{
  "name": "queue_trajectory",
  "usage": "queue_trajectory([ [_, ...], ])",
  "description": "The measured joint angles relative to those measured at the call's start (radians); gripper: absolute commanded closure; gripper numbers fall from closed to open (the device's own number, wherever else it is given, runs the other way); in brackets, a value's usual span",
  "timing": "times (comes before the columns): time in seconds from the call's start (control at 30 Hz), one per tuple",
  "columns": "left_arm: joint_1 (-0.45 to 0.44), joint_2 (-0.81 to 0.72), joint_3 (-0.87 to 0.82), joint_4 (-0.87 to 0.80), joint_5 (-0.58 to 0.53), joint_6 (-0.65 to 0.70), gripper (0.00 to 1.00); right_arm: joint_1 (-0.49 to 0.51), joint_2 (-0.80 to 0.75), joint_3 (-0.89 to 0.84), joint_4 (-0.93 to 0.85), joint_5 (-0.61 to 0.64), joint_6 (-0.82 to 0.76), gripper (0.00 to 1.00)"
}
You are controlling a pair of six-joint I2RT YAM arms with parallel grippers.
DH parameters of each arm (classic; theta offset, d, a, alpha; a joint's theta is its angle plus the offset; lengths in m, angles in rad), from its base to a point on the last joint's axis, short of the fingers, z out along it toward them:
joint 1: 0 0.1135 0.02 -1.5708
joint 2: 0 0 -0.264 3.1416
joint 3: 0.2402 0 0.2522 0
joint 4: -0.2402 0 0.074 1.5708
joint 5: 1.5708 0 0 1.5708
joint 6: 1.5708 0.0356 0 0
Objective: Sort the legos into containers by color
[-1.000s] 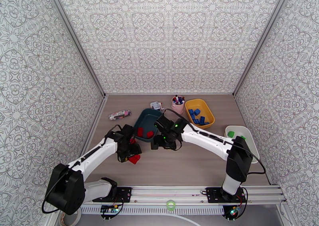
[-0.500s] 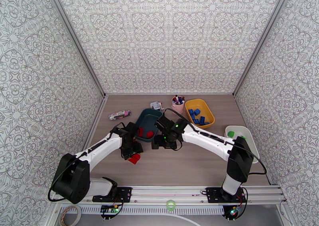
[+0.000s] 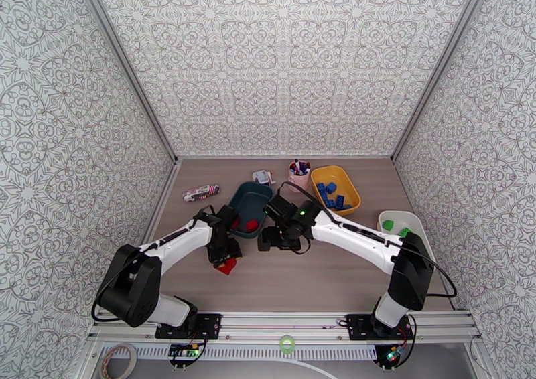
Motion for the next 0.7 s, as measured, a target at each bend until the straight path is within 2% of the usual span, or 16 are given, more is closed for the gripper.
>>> queue_trajectory([
  [0.4, -0.024, 0.029, 0.032, -0.010, -0.015, 0.022, 0.69, -0.001, -0.036, -0.049, 0.019, 0.007, 0.019, 0.21],
  [0.7, -0.051, 0.038, 0.070, -0.026, -0.015, 0.034, 0.73, -0.005, -0.035, -0.049, 0.019, 0.007, 0.017, 0.22],
])
